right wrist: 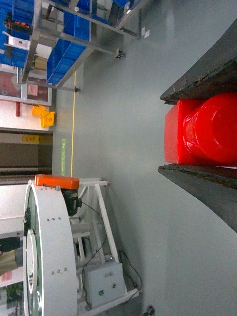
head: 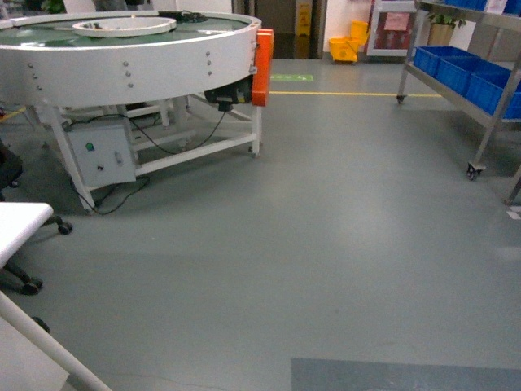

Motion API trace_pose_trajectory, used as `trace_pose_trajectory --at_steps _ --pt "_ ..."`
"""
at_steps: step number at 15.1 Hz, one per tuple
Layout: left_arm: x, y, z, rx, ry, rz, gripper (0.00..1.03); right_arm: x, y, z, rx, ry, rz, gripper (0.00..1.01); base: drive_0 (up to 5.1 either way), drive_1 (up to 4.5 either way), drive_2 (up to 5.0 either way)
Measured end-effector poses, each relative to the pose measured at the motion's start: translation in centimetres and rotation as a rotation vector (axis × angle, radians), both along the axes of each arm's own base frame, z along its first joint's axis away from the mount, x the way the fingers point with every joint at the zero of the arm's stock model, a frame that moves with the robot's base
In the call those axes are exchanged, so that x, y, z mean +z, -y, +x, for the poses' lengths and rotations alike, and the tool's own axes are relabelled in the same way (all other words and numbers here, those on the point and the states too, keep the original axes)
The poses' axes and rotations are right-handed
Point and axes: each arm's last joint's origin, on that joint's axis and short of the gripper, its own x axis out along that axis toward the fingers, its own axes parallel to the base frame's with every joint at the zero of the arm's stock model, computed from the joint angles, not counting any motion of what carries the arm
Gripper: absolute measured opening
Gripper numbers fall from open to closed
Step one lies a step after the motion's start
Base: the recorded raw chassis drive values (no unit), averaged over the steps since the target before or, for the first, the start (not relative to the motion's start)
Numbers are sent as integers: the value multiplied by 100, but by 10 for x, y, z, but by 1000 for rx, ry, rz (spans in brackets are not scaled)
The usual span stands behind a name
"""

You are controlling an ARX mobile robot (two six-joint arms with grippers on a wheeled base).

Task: Pick red block from blue box to shelf

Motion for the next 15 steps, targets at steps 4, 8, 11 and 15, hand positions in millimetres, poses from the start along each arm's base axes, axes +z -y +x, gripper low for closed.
trace_pose_trajectory --at_steps 4,8,11,15 --pt "0 0 0 -1 -1 0 98 0 0 0 -1 0 0 29 -33 176 -241" --pt "0 0 0 -1 -2 0 98 0 0 0 -1 0 0 28 -8 422 -438" --pt "0 0 0 -1 0 0 98 0 0 0 -1 0 0 28 -12 418 -442" --pt "0 0 0 -1 3 0 98 0 0 0 -1 0 0 28 -15 414 -444"
